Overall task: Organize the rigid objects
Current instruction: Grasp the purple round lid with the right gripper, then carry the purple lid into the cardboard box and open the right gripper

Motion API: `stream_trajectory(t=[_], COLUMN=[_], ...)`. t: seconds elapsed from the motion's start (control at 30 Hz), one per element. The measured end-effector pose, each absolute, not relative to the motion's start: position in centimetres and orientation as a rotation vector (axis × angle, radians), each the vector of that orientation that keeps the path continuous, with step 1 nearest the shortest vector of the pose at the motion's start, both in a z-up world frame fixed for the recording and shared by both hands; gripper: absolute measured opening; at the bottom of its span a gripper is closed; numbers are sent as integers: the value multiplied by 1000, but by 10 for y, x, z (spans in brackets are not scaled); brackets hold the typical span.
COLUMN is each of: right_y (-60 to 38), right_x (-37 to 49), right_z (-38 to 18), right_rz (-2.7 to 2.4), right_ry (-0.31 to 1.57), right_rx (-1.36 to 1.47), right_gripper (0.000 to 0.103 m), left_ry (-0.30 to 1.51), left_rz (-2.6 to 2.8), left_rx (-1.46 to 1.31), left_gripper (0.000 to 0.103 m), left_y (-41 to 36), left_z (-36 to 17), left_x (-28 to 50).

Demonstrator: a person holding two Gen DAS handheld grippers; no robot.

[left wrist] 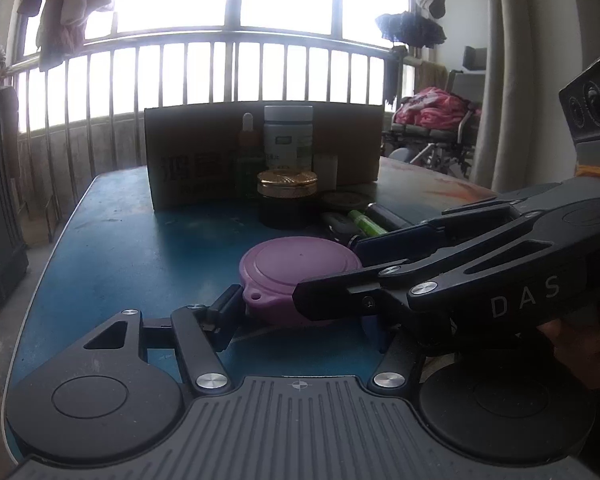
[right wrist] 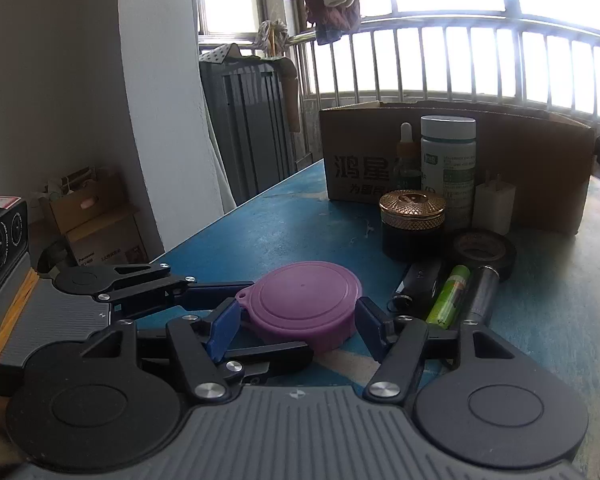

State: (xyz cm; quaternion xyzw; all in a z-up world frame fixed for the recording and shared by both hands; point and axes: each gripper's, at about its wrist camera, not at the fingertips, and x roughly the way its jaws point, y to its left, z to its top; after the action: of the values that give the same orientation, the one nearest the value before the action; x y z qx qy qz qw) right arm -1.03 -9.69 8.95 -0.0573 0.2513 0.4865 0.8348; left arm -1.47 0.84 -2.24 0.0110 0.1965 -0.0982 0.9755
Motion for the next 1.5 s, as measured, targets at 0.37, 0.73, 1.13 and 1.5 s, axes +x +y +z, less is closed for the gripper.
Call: stream_trajectory(t=[0.37, 0.73, 1.13, 1.5], right_y=[-86, -78, -92, -65], right_x=[2, 10, 7, 67], right_z=[92, 89, 101, 215], right_rz=[1011, 1079, 1083, 1107], right_ry=[537, 597, 551, 440], right_rx=[-156, -126, -120, -178], right_gripper=[94, 87, 69, 69], left_ry=[386, 381, 355, 266], left_rz=[-180, -169, -161, -186], left_rx=[-1, 31, 61, 114], left_gripper=[77, 69, 69, 69], left_y=[11, 6, 2, 19], left_z=[-22, -24, -9, 95], left_x=[-10, -6, -12, 55])
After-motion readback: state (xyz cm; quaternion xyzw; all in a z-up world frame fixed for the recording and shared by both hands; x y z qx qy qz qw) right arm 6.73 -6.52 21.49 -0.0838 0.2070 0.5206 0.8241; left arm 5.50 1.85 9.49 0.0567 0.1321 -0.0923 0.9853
